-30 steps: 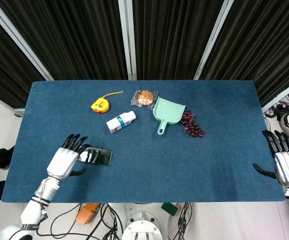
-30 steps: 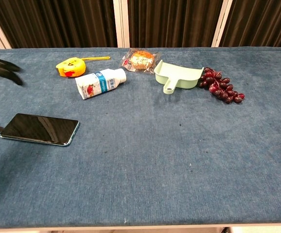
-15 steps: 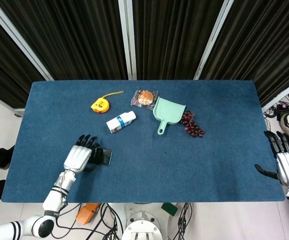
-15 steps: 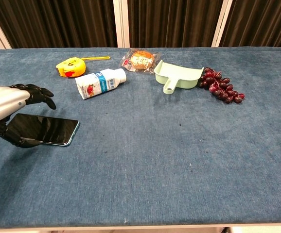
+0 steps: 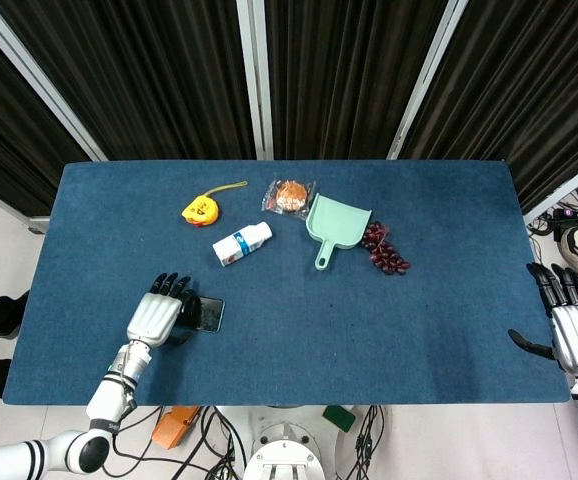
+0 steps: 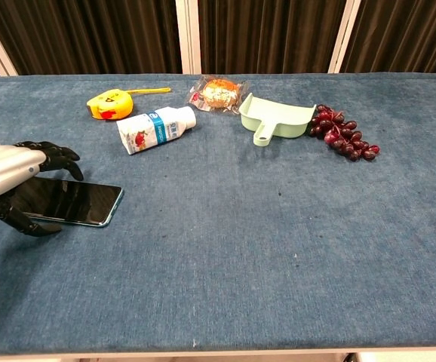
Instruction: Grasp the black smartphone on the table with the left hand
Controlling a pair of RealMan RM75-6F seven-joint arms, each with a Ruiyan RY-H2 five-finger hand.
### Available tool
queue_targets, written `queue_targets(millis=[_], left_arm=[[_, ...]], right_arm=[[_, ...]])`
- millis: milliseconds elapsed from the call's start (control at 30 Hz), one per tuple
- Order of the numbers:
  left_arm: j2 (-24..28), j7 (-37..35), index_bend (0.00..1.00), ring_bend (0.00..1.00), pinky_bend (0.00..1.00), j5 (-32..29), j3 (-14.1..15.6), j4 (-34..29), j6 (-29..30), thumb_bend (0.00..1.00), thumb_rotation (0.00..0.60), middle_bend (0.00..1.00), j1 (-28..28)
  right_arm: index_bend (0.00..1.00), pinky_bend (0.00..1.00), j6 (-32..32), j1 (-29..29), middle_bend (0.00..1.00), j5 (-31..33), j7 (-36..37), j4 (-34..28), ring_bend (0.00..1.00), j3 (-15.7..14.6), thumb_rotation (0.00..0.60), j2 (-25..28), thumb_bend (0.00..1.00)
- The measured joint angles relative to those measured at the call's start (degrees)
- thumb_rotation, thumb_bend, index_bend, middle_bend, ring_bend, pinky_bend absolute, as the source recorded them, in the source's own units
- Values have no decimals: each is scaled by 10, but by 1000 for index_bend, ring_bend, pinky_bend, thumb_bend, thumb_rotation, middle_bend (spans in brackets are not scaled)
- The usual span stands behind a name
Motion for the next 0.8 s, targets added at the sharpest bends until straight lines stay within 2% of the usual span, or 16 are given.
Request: queue_targets(millis=[300,433,633,800], left_arm=[[-7,0,262,0,0,-26,3,13,-12,221,600,58,-13],[-13,-8,327,0,0,-29,3,25,-14,260,600,58,-18],[-20,-37,480,0,0,-27,1,44,-17,447,600,87,-22],[-11,-62,516,0,0,-18,2,39,-14,512,600,102,-22]], right_arm=[[74,38,2,-1,140,0,-2,-2,0,0,600,1,274],[74,38,3,-2,140,0,-1,-2,0,0,600,1,274],[75,38,4,-4,140,1,-1,-2,0,0,600,1,274],[76,38,5,-4,140,1,-2,-4,0,0,600,2,274]])
